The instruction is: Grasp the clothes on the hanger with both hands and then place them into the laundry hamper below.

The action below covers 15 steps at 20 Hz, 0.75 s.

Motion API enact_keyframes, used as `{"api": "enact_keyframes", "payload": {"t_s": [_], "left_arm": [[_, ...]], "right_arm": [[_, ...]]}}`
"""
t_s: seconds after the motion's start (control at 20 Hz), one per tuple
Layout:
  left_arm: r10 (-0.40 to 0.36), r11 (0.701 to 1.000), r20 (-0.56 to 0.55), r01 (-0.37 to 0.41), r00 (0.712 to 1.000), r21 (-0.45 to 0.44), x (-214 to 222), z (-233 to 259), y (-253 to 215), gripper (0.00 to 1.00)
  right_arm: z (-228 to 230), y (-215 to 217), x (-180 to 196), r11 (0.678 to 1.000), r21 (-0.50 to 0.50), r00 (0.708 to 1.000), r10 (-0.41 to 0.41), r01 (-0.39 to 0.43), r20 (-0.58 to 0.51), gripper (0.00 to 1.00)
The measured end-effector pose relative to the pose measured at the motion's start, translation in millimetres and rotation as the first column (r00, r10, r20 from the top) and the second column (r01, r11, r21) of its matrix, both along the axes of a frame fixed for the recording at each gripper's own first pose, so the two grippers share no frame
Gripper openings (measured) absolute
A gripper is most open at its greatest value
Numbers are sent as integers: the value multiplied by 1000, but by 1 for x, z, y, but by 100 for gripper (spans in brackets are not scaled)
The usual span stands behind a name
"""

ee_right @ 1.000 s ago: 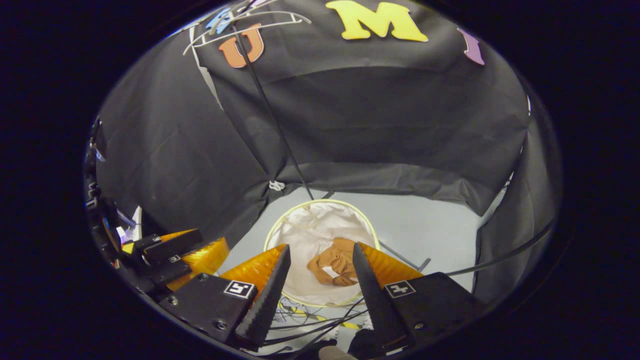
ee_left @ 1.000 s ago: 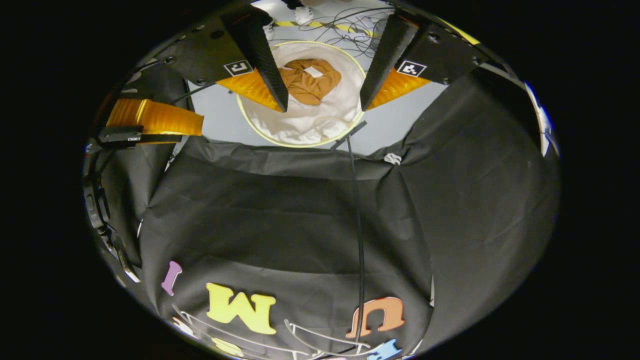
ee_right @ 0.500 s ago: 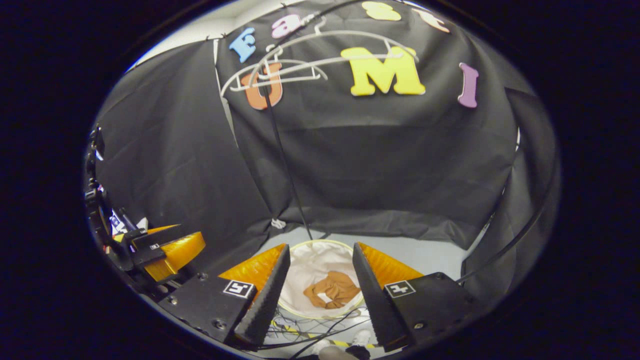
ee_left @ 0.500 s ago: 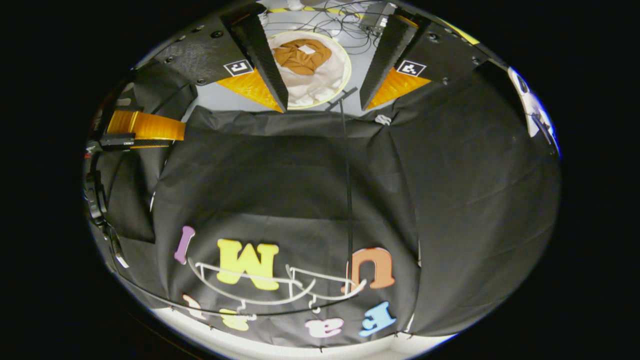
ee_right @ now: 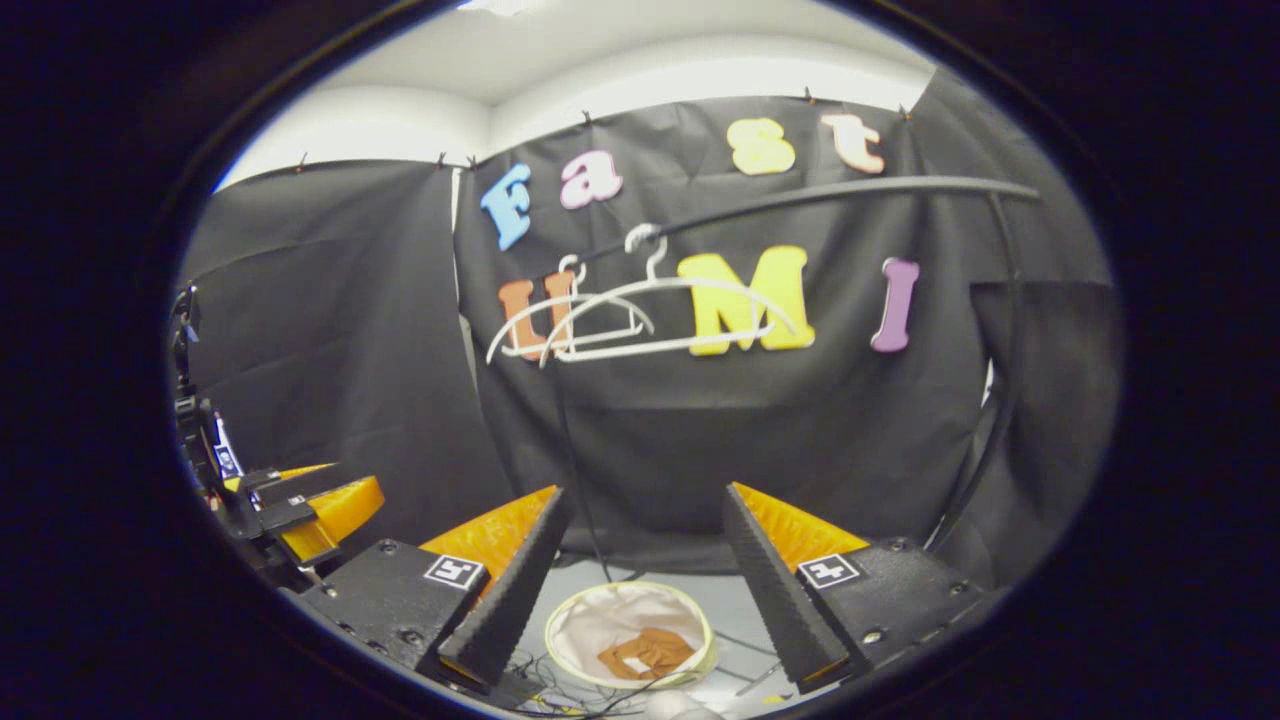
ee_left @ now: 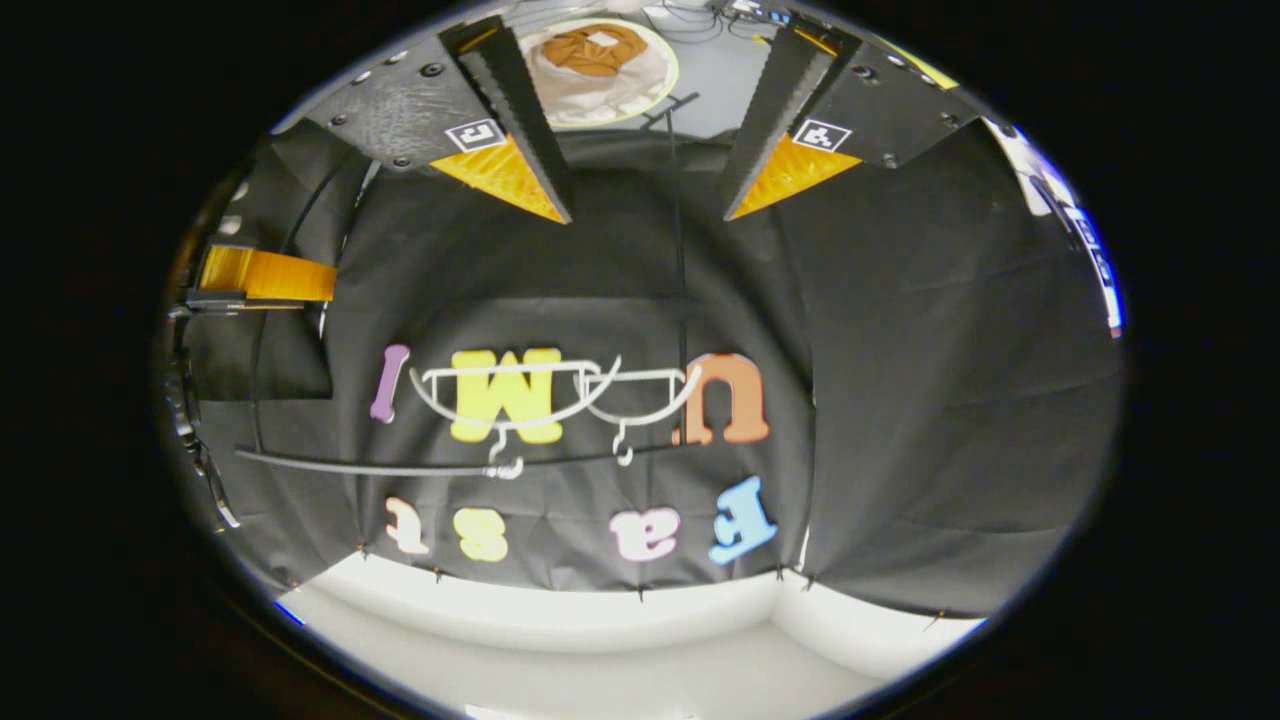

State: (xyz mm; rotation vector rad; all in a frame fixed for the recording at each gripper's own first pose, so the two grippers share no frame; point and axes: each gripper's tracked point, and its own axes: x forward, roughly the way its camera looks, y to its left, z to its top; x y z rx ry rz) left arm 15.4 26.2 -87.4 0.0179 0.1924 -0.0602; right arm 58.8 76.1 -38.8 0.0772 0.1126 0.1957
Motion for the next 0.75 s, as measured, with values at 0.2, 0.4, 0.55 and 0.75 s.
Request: {"api": "enact_keyframes", "payload": {"t_s": [0.2, 0.4, 0.55, 0.75], "left_arm": [[-8, 1000, 66, 10, 998, -22, -6, 43, -6, 98], [34, 999, 98, -31, 995, -30, -14, 71, 2, 98], [69, 998, 118, -67, 991, -18, -21, 89, 8, 98], [77, 997, 141, -78, 987, -1, -35, 103, 3, 98]], "right_arm": [[49, -15, -28, 1000, -7, 994, -30, 30, 108, 99], [88, -35, -53, 998, 5, 979, -65, 65, 195, 99], [96, -43, -61, 997, 12, 975, -74, 73, 210, 99], [102, -52, -75, 996, 53, 975, -76, 66, 209, 100]]}}
